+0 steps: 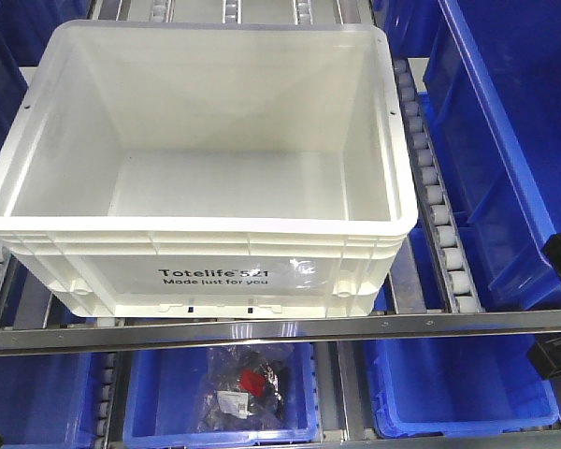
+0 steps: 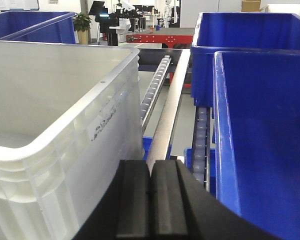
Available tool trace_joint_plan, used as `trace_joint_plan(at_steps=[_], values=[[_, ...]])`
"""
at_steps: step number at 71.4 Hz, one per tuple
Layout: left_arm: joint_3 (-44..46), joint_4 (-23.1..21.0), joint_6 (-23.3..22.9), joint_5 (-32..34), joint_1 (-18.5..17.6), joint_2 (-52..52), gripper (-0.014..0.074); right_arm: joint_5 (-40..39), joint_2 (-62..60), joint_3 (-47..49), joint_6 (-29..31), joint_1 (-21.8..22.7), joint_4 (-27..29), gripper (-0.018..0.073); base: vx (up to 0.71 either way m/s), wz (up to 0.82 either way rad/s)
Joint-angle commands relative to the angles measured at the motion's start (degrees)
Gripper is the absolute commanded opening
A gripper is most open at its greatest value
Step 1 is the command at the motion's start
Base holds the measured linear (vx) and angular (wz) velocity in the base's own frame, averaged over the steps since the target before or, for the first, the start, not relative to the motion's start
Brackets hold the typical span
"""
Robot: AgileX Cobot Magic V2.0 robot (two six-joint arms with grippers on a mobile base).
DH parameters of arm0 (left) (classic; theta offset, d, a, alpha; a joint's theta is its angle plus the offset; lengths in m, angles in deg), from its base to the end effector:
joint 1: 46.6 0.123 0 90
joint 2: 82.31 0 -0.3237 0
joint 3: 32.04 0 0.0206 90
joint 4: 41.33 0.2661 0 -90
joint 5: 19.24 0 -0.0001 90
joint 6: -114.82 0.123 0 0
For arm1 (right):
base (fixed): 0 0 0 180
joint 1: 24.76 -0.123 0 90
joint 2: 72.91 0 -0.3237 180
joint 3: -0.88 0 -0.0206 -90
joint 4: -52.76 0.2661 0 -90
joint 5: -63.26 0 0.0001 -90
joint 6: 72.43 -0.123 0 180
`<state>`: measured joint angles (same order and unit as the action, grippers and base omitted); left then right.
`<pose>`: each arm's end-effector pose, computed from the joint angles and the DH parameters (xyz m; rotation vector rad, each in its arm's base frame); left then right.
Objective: Place moving items into box and shelve
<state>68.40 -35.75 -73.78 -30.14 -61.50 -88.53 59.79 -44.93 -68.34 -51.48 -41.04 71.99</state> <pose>0.0626 -0.0143 0.1839 0.1598 1.6837 -0.2205 0.0999 0.0267 0.2534 -0.2423 1.6242 0.1776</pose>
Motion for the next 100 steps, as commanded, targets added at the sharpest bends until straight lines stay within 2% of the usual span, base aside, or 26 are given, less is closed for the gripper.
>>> trace_joint_plan(at_steps=[1, 10, 52, 55, 60, 69, 73, 85, 90, 100], values=[[-1.12, -0.39, -0.06, 1.41, -0.24, 0.97, -0.0027, -4.27, 0.66, 1.72, 0.15, 0.01, -0.23, -0.0015, 0.00, 0.00], [-1.12, -0.39, -0.06, -0.66, -0.24, 0.97, -0.0027, -4.27, 0.66, 1.72, 0.15, 0.01, -0.23, -0.0015, 0.00, 0.00], [-1.12, -0.39, -0.06, -0.65, -0.24, 0.97, -0.0026, -4.27, 0.66, 1.72, 0.23, 0.01, -0.36, -0.0015, 0.00, 0.00], [-1.12, -0.39, -0.06, -0.65, -0.24, 0.97, -0.0026, -4.27, 0.66, 1.72, 0.46, 0.01, -1.49, -0.0015, 0.00, 0.00], [-1.12, -0.39, -0.06, -0.65, -0.24, 0.97, -0.0026, -4.26, 0.66, 1.72, 0.10, 0.01, -7.35, -0.0015, 0.00, 0.00], [-1.12, -0.39, -0.06, -0.65, -0.24, 0.97, -0.0026, -1.47, -0.32, 1.31, -9.26, 0.01, -17.18, -0.0015, 0.00, 0.00], [-1.12, -0.39, -0.06, -0.65, -0.24, 0.97, -0.0026, -0.68, -2.44, -0.29, -13.24, 0.01, -19.23, -0.0015, 0.00, 0.00], [-1.12, -0.39, -0.06, -0.65, -0.24, 0.97, -0.0026, -0.75, -16.03, -11.15, -17.45, 0.01, -19.23, -0.0015, 0.00, 0.00], [-1.12, -0.39, -0.06, -0.65, -0.24, 0.97, -0.0026, 8.76, -23.14, -10.50, -18.31, 0.01, -18.54, -0.0015, 0.00, 0.00], [-1.12, -0.39, -0.06, -0.56, -0.24, 0.97, -0.0026, 10.03, -21.75, -10.96, -18.46, 0.00, -18.53, -0.0015, 0.00, 0.00]])
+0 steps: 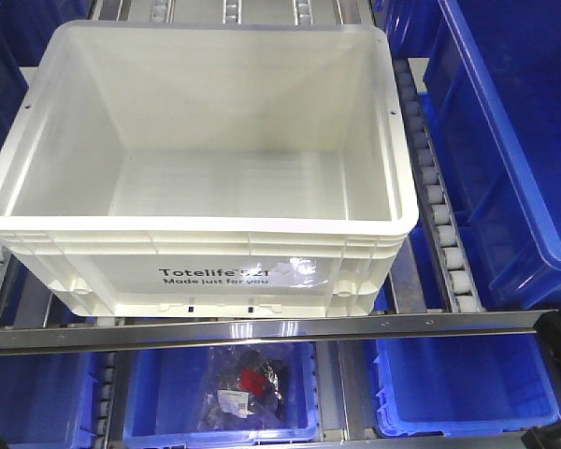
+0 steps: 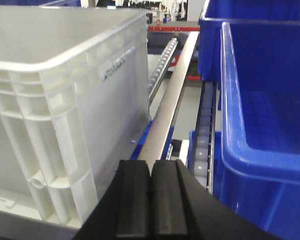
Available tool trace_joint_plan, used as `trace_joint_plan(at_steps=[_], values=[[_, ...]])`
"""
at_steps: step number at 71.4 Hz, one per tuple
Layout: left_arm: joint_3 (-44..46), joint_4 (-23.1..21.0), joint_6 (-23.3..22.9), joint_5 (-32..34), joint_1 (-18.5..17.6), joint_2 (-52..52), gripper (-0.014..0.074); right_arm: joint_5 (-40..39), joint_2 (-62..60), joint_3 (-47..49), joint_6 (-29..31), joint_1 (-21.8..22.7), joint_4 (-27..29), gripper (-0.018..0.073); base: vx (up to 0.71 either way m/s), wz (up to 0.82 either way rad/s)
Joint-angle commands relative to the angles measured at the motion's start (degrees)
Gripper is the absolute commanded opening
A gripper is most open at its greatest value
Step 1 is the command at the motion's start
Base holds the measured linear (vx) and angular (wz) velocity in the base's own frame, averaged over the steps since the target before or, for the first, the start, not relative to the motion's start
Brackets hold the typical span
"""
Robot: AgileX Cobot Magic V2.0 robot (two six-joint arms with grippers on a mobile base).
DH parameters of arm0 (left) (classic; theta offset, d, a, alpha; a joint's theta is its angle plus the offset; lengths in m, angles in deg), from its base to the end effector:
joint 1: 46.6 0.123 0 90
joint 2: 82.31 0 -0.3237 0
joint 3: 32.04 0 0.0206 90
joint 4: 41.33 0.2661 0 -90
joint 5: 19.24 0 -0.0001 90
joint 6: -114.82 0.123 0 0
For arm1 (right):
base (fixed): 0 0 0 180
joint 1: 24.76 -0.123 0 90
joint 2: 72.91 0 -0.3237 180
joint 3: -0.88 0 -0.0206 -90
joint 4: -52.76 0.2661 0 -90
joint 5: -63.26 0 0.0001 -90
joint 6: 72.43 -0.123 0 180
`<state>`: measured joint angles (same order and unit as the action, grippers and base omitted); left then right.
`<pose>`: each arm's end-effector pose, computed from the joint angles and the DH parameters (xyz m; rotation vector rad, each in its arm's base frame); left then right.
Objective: Place moving items into box and shelve
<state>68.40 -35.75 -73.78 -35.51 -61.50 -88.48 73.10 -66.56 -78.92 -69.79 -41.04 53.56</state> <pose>0.0611 -0.0128 0.1726 0.1615 1.7761 -0.2040 0.0620 0.0184 0.1843 -0.2663 1.6577 0.1919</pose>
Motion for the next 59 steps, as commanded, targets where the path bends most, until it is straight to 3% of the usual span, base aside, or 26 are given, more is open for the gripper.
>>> trace_joint_plan(at_steps=[1, 59], values=[[-1.12, -0.39, -0.06, 4.80, -0.24, 0.92, -0.0026, -3.05, -0.12, -0.37, -0.15, 0.00, -0.10, -0.0015, 0.00, 0.00], [-1.12, -0.39, -0.06, 4.85, -0.24, 0.87, -0.0026, -2.74, -0.07, -0.37, -0.15, 0.00, -0.09, -0.0015, 0.00, 0.00]])
